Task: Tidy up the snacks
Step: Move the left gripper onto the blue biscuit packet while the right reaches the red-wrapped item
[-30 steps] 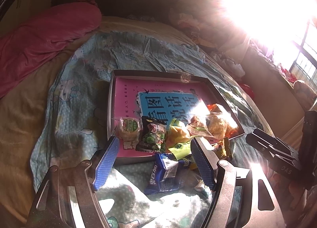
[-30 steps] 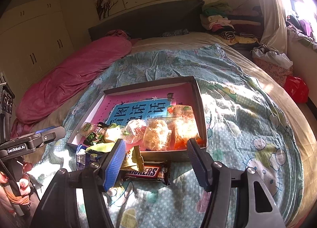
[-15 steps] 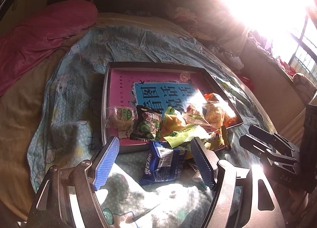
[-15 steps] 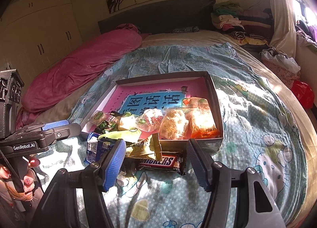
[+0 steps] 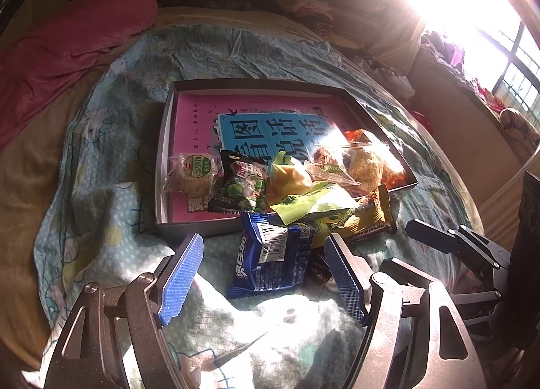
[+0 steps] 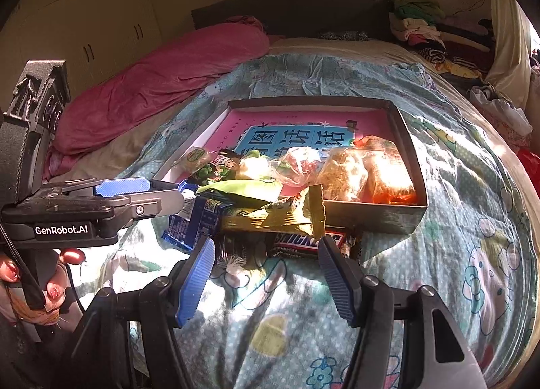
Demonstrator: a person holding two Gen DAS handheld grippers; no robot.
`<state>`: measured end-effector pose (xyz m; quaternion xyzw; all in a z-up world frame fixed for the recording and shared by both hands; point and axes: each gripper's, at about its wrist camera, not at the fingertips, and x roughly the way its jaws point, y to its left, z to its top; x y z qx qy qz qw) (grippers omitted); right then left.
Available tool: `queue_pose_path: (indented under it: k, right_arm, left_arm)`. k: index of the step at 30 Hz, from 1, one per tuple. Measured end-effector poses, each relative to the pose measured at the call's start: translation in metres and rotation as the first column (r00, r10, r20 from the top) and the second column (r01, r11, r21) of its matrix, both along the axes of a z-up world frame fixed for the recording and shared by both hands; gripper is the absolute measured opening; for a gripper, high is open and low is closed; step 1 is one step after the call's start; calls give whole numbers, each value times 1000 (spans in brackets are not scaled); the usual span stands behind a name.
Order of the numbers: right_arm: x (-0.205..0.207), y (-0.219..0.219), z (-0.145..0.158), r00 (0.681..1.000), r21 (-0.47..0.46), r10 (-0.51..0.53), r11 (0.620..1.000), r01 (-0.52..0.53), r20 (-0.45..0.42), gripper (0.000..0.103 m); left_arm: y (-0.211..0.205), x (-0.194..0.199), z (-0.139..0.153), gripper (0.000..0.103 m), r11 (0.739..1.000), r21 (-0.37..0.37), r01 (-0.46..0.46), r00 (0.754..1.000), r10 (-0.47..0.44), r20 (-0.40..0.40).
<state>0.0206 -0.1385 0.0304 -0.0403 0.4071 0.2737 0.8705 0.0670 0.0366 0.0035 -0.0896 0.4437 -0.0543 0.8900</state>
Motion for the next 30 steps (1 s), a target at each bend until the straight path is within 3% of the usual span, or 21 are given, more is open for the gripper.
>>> queue_pose_path:
  k: [27,30]
  right_arm:
    - [-8,27,-30,993,-49,106,993,-108,-43,63]
    - [-6,29,-32,993,-53,108,993,-109,-37,60]
  left_arm:
    - [-11,8,-27,76,999,3,32,996,-32,-86]
    - [-12,10,-30,76,999,4,32,995,-31,-92]
